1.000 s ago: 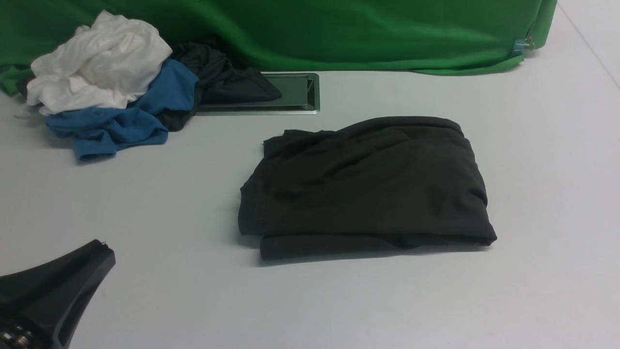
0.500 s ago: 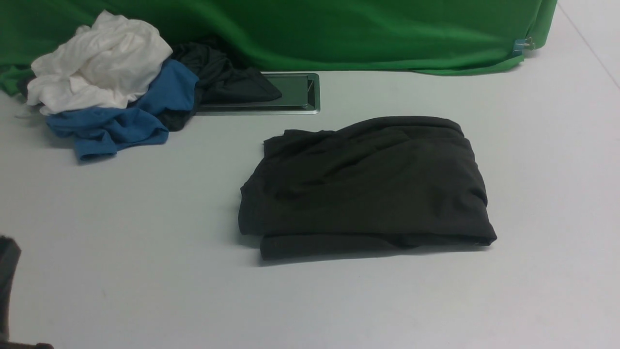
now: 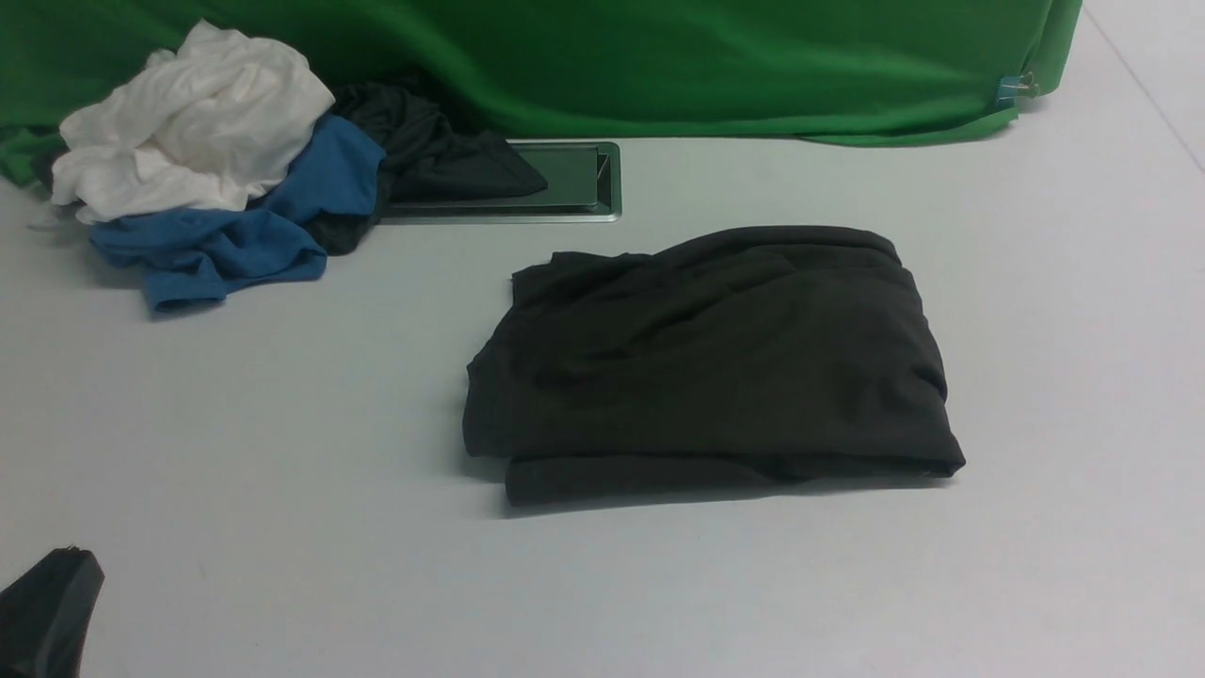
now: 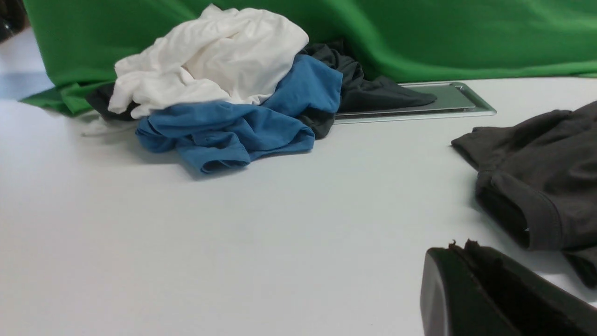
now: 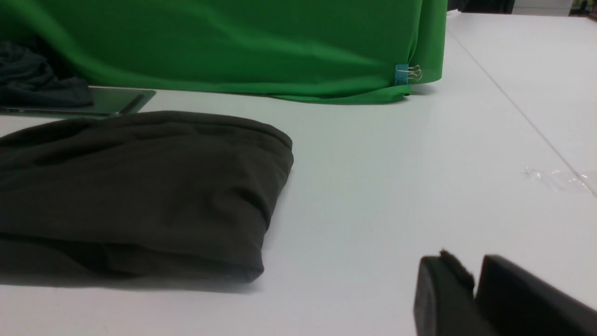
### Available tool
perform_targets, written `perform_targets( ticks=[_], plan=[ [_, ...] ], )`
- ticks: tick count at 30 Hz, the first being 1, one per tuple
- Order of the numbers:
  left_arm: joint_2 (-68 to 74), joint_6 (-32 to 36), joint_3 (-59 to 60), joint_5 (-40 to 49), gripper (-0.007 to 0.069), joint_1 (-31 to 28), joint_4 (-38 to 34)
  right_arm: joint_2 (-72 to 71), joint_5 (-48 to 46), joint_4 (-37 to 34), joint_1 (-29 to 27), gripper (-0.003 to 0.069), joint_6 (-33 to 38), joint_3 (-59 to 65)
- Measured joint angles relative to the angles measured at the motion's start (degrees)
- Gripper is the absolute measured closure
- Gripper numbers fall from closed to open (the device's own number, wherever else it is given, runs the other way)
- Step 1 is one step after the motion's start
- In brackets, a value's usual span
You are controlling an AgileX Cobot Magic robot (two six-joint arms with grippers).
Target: Fold a long-sleeved shirt on a white desktop.
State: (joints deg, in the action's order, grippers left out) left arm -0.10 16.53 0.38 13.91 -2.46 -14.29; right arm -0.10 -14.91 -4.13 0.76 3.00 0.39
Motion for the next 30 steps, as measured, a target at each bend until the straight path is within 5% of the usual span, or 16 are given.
perform_targets(
  ticks=[30],
  plan=[
    [0.0,0.1,0.0,0.0,0.0604,0.0,0.0,0.0,0.2,0.0,0.0,0.0437,0.0,0.0]
  ],
)
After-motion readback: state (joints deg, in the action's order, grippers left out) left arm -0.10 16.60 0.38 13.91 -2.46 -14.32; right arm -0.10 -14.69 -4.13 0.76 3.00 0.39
